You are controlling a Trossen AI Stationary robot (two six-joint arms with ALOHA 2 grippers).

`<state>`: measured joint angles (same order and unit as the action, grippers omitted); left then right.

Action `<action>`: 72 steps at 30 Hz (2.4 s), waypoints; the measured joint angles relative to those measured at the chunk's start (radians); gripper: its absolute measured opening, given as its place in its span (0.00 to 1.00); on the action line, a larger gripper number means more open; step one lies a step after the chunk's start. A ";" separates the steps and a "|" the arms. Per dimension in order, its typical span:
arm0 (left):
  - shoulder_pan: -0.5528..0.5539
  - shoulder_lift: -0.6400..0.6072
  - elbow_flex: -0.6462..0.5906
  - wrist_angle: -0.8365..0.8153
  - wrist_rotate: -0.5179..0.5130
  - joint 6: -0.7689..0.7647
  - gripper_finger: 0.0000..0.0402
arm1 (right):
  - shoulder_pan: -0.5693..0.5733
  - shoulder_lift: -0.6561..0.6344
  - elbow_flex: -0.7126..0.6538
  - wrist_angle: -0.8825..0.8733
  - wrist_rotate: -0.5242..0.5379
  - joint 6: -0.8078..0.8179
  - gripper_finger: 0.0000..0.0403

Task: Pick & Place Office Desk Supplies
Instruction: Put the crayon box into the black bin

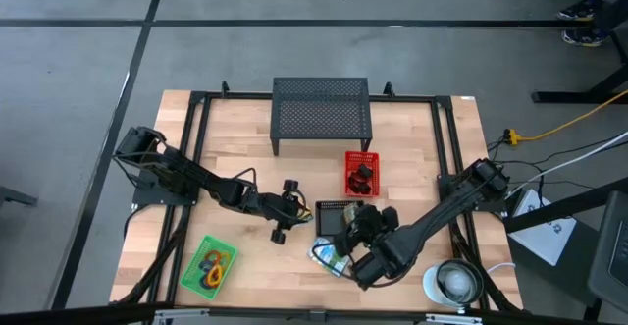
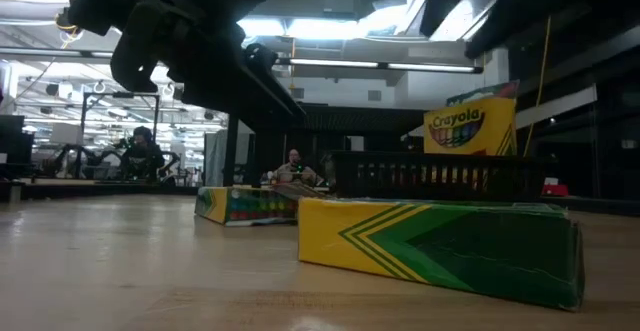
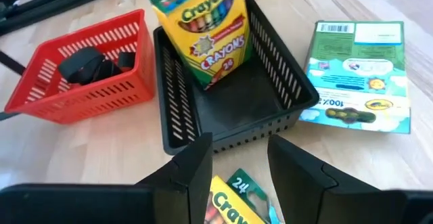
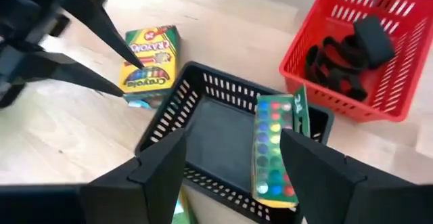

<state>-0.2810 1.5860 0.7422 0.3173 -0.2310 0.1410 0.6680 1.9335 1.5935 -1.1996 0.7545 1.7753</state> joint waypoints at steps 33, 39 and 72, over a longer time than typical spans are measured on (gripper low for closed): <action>0.092 0.249 0.208 0.061 0.146 0.064 0.35 | 0.171 0.005 -0.472 0.147 -0.207 0.330 0.01; 0.111 0.311 0.276 0.069 0.172 0.072 0.35 | 0.236 0.003 -0.591 0.308 -0.104 0.330 0.01; 0.140 0.314 0.292 0.075 0.232 0.073 0.35 | 0.199 -0.049 -0.671 0.609 -0.026 0.091 0.00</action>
<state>-0.1412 1.8999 1.0344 0.3923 0.0011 0.2144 0.8667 1.8841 0.9226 -0.5907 0.7286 1.8664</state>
